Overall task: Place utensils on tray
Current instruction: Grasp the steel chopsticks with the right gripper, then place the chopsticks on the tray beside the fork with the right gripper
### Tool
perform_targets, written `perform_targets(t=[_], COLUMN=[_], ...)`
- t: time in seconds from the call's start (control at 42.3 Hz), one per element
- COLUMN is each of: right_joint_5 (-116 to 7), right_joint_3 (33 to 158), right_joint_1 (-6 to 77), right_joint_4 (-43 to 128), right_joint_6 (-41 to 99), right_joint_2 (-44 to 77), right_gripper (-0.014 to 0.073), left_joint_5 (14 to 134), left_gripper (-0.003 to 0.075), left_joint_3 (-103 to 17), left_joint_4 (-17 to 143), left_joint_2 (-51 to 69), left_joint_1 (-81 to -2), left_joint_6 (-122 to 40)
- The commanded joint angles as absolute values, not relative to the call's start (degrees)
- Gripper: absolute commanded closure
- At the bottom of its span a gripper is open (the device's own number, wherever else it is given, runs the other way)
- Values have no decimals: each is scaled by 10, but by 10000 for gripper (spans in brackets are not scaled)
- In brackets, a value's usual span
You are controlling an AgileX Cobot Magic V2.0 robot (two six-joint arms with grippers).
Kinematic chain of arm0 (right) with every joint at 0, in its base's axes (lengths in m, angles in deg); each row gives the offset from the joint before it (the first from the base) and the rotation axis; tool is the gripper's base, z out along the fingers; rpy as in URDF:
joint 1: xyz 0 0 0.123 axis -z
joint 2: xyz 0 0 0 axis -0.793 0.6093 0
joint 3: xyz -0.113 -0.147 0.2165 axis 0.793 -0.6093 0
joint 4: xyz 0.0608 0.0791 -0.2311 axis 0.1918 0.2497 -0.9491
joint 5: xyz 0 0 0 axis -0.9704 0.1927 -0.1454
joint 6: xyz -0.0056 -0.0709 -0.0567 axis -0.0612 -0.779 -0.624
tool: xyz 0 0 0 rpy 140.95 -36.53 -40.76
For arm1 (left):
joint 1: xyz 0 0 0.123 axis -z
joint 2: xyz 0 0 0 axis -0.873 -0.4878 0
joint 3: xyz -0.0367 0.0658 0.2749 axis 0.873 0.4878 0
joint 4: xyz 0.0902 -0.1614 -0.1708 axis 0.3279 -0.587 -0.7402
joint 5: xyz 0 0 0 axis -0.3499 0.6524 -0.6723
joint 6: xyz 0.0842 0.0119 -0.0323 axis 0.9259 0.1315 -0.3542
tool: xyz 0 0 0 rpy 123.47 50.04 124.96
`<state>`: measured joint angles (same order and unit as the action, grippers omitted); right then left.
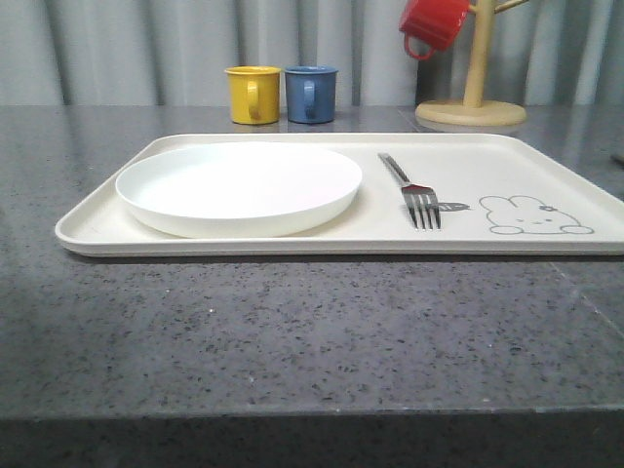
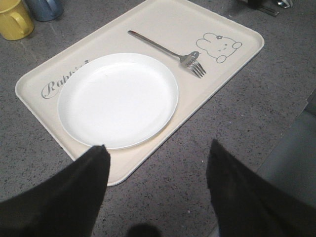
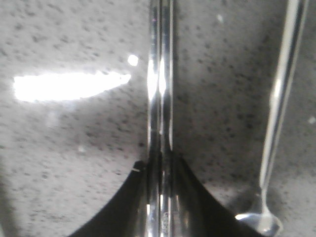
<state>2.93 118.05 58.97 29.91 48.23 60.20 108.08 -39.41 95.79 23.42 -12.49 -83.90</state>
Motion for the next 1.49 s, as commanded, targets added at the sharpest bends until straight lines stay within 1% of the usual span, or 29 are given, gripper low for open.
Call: perform_targets(t=[0.0,0.142,0.26,0.426,0.52,0.615,0.686,0.757,0.875,0.946,0.993,1.112,1.254,1.372,1.466], right_joint_5=[95,95,61,57,53,50,47,44,45,37,27,28,46,54,57], right_joint_3=[1219,1247,1253,1253,1253,1253,1253,1253,1253,1254,1254,1255,1253,1230,1203], right_joint_1=[564,495,437,406,404,404,404,404,404,404,404,404,412,444,483], right_joint_4=[343,399,415,418,422,427,429,429,428,418,412,385,331,285,265], right_joint_6=[473,464,487,575,615,626,626,626,625,621,611,566,548,548,538], right_joint_2=[559,546,550,579,598,609,613,614,612,607,601,577,530,490,466], right_gripper=[557,557,555,555,555,552,524,466,330,269,253,253,251,234,191], left_joint_5=[1040,1040,1040,1040,1040,1040,1040,1040,1040,1040,1040,1040,1040,1040,1040], left_gripper=[291,291,291,291,291,291,291,291,291,291,291,291,291,291,291], left_joint_3=[-409,-409,-409,-409,-409,-409,-409,-409,-409,-409,-409,-409,-409,-409,-409], left_joint_4=[962,962,962,962,962,962,962,962,962,962,962,962,962,962,962], left_joint_2=[237,237,237,237,237,237,237,237,237,237,237,237,237,237,237], left_joint_1=[-121,-121,-121,-121,-121,-121,-121,-121,-121,-121,-121,-121,-121,-121,-121], left_joint_6=[-844,-844,-844,-844,-844,-844,-844,-844,-844,-844,-844,-844,-844,-844,-844])
